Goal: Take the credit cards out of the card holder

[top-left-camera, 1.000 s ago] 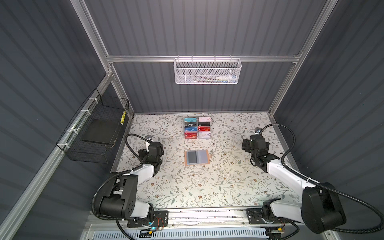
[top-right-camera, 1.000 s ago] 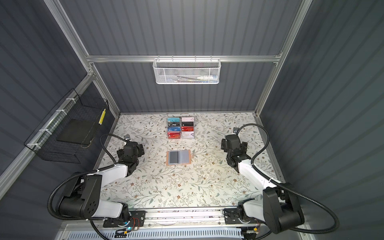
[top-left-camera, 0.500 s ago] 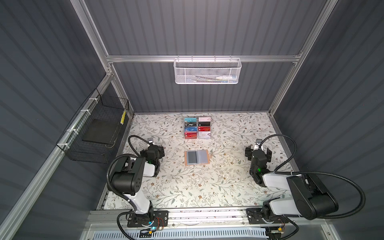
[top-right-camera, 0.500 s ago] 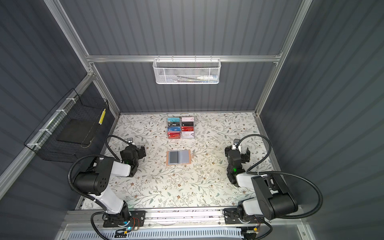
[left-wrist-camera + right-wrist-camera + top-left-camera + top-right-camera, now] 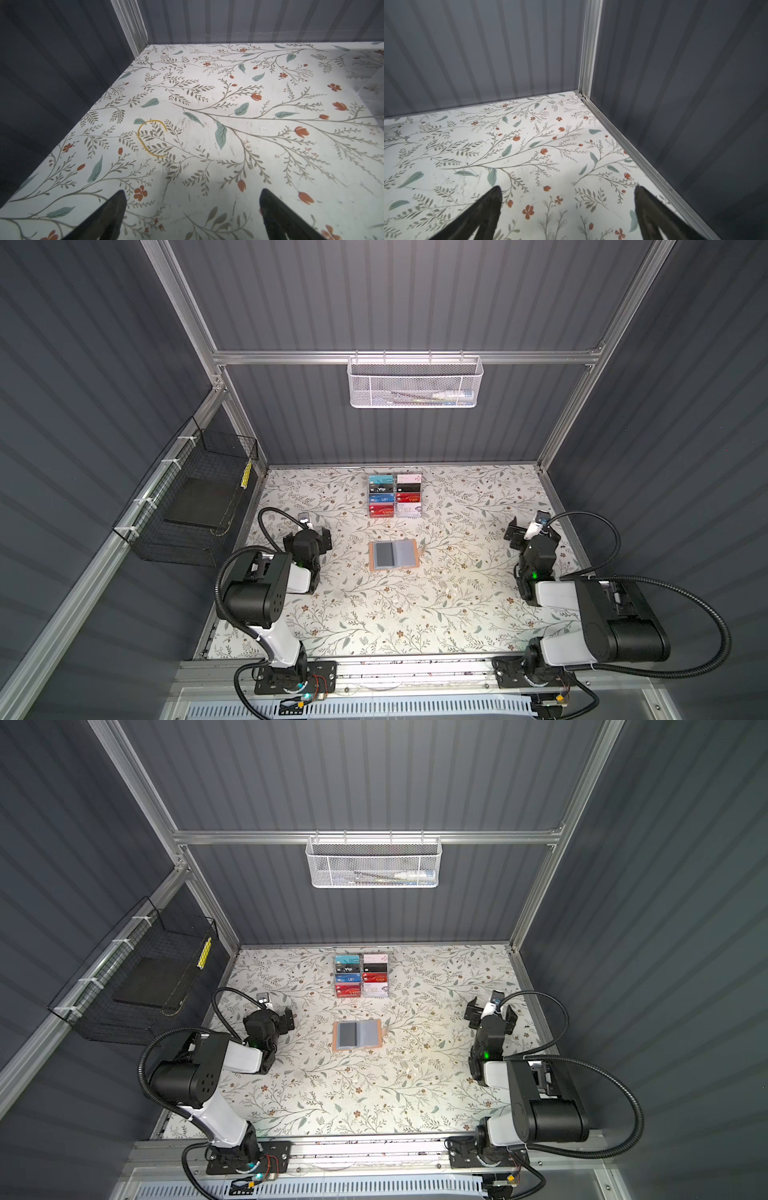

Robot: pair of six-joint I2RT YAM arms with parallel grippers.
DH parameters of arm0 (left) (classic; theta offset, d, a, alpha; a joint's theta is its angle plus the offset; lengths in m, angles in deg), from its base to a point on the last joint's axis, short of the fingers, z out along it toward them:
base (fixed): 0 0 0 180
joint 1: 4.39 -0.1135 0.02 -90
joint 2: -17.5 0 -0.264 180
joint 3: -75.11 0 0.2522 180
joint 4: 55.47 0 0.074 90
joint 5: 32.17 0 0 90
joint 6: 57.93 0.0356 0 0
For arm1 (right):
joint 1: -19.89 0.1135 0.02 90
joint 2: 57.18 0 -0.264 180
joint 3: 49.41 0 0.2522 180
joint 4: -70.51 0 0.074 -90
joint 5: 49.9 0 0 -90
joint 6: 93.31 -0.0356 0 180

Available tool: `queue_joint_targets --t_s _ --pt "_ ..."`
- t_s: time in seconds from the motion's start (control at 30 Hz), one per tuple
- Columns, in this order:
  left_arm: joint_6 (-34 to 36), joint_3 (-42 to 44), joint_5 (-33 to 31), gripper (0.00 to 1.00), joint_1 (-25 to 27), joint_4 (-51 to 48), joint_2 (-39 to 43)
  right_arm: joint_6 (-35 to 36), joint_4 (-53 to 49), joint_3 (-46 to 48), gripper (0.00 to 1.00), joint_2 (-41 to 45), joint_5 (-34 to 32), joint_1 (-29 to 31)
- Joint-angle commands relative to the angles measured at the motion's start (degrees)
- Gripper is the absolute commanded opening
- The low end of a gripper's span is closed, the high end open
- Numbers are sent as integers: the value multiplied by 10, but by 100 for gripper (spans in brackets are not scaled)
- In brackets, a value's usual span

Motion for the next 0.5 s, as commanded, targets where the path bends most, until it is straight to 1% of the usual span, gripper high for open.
queue_joint_targets --t_s 0.0,0.03,0.07,0.1,0.13,0.2,0.27,0.47 --pt "11 -1 2 100 -4 17 -3 -49 -12 8 99 0 78 -10" --pt "11 -1 2 100 -4 17 -3 -43 43 16 99 -18 78 -10" --pt "11 -1 2 100 -4 17 -3 -47 27 17 99 -9 80 -10" --pt "11 -1 2 100 -4 17 -3 -50 -14 10 99 7 80 -11" --pt "11 -1 2 100 -4 17 -3 -50 -22 6 99 6 79 -10" --pt "11 -1 2 100 -4 17 -3 -45 12 7 99 -11 79 -9" --pt "10 -1 2 100 -4 17 -3 -47 -20 1 99 1 80 -9" --pt "11 -1 2 100 -4 17 -3 -45 -16 -2 99 -5 81 -7"
